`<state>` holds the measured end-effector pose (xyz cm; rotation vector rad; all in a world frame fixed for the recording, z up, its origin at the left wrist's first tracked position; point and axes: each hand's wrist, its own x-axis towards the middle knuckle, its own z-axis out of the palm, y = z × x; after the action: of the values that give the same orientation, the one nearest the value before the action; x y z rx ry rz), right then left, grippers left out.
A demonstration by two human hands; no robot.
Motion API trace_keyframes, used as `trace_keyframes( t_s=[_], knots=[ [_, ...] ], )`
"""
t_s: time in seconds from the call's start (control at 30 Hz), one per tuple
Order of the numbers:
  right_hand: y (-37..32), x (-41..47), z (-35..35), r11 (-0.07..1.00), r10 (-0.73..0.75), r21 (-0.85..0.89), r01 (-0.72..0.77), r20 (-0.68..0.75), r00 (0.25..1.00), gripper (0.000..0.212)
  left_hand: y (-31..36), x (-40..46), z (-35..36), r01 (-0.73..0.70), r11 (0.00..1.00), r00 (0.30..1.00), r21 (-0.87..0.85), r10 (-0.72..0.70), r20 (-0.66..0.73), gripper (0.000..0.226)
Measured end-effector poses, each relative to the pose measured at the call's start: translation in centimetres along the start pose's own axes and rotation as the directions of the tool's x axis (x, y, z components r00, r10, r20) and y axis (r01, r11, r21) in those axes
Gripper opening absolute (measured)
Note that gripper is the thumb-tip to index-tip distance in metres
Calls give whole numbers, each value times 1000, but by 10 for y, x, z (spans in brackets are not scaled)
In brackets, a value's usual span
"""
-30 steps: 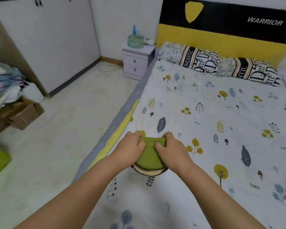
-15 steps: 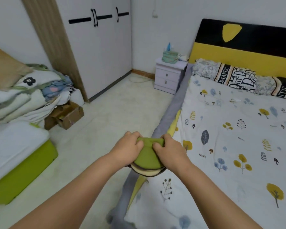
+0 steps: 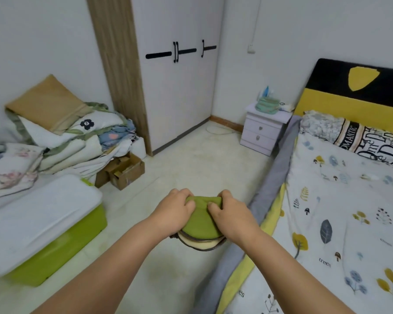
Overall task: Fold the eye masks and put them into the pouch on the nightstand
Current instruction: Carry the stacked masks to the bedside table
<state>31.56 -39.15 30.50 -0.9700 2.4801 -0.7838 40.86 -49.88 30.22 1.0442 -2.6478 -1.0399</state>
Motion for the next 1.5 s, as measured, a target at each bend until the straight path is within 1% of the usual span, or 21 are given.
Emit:
trace_keyframes(
  t_s=[0.33, 0.5, 0.63, 0.73, 0.93, 1.03, 1.23, 1.5],
  knots=[
    [-37, 99, -7, 998, -59, -1, 59, -12, 998, 32, -2, 87, -48, 20, 1000, 999, 16, -20, -35, 29],
    [-57, 144, 2, 999, -39, -24, 39, -11, 999, 32, -21, 131, -68, 2, 1000, 1000, 7, -2, -7, 29],
    [-78, 182, 17, 1000, 4, -30, -6, -59, 998, 32, -43, 176, -87, -63, 998, 998, 8, 63, 23, 30],
    [-97, 208, 30, 997, 66, -21, -68, -92, 994, 32, -61, 210, -104, -110, 994, 991, 13, 109, 77, 30],
    [-138, 259, 52, 985, 172, 4, -173, -137, 976, 30, -95, 278, -140, -208, 978, 964, 24, 201, 175, 29],
    [-148, 280, 59, 977, 209, 1, -212, -147, 967, 30, -106, 306, -147, -233, 972, 950, 6, 227, 214, 28],
    [-146, 322, 56, 962, 273, 15, -274, -137, 952, 27, -106, 358, -142, -268, 963, 924, -10, 259, 281, 27],
    [-109, 401, 18, 953, 302, 36, -300, -168, 938, 27, -59, 452, -123, -322, 946, 900, 32, 296, 320, 26]
  ],
)
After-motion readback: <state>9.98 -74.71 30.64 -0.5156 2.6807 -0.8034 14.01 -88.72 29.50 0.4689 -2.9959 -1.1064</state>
